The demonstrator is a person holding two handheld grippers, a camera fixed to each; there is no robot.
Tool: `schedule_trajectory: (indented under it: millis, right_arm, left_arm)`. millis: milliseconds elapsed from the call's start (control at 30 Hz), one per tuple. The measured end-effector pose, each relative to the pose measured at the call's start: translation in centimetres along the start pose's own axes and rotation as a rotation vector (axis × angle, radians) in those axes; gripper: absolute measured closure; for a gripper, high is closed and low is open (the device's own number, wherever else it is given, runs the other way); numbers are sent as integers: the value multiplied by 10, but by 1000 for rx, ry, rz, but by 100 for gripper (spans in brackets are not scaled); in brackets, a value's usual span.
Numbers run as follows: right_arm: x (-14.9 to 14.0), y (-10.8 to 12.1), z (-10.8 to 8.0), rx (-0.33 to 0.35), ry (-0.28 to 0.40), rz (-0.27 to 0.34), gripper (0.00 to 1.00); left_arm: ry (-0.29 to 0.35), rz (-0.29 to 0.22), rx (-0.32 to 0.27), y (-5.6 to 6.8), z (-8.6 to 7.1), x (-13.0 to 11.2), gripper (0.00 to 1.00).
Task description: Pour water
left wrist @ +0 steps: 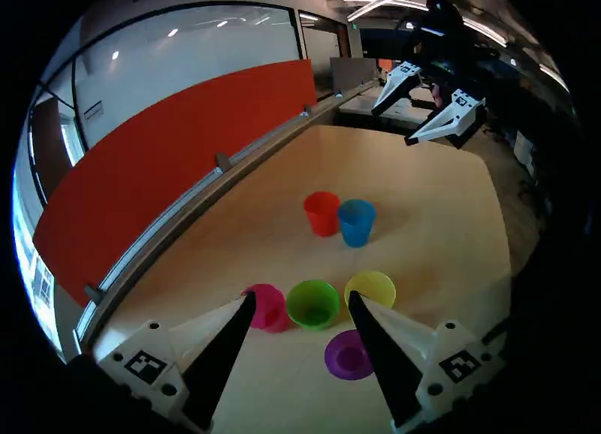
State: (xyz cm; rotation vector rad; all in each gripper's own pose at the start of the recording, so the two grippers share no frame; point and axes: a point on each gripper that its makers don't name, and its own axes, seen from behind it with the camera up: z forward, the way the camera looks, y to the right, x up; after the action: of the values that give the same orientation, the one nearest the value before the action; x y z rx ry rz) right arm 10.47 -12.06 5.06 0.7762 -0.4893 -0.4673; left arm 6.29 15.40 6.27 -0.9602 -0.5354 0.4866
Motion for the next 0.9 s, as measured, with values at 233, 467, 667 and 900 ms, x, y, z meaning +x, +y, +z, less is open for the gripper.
schedule_trajectory:
  millis: [233, 467, 667, 900]
  right_arm:
    - [-8, 2, 11, 14, -16, 8, 0]
    - [-18, 3, 20, 30, -30, 17, 0]
    - [-26, 6, 30, 38, -43, 27, 0]
    - [-30, 6, 40, 52, -47, 37, 0]
  left_arm:
    - [-58, 25, -42, 7, 22, -17, 9]
    - [-83, 21, -84, 11, 40, -25, 9]
    - [-105, 27, -108, 14, 53, -33, 9]
    - [-154, 22, -128, 15, 64, -51, 9]
